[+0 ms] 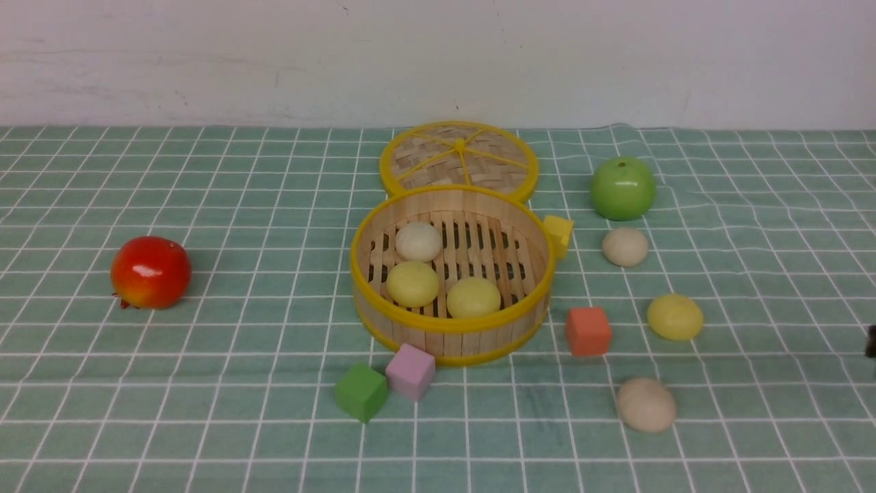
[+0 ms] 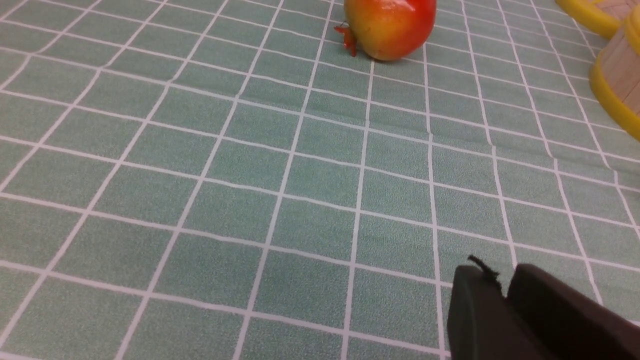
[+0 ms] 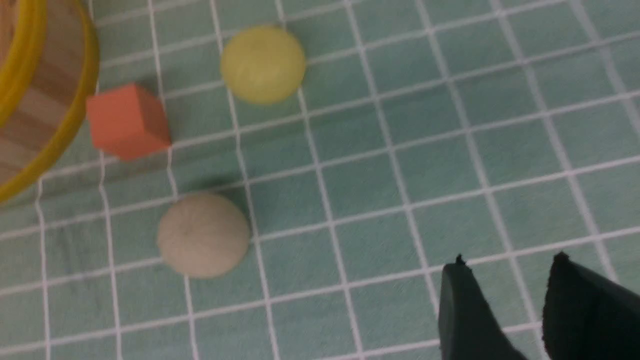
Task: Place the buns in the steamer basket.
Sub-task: Use the right arm to grab a steamed stuffed bun
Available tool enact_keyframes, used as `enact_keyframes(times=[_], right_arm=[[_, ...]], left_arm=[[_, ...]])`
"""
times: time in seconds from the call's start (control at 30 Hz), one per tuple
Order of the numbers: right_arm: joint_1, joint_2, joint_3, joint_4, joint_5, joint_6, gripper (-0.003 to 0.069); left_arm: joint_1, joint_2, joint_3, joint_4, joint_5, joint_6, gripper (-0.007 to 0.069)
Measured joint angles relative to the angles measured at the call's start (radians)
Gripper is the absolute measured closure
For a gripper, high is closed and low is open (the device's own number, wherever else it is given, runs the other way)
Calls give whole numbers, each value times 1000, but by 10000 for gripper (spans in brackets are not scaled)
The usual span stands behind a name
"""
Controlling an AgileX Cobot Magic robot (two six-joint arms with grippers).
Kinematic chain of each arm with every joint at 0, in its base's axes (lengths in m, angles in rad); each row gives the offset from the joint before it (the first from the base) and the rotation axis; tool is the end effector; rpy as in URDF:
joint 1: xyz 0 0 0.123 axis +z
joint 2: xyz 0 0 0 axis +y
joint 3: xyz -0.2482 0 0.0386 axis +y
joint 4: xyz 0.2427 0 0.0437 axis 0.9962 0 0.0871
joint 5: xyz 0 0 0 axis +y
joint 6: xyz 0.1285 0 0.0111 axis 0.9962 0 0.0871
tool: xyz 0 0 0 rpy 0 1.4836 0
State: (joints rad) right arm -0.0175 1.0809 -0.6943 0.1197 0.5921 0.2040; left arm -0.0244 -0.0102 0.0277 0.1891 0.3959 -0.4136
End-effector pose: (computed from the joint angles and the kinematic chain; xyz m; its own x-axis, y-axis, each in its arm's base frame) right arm 0.2397 0.0044 0.2092 -0.7477 0.3113 -0.5865 0.2084 0.9487 0.2379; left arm 0.1171 0.0065 0.1579 -0.2949 -0.2288 -0.9277 -0.1176 0.9722 -0.2024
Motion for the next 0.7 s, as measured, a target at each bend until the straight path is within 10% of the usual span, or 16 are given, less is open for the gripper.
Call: enact_keyframes(times=[0.33,0.7], right_arm=[[1,263,-72,464,86,-503,419],[231,466,-315,359,110,-483,417]], left_arm=[[0,0,0,0,0,0,533],[0,0,0,0,0,0,531]])
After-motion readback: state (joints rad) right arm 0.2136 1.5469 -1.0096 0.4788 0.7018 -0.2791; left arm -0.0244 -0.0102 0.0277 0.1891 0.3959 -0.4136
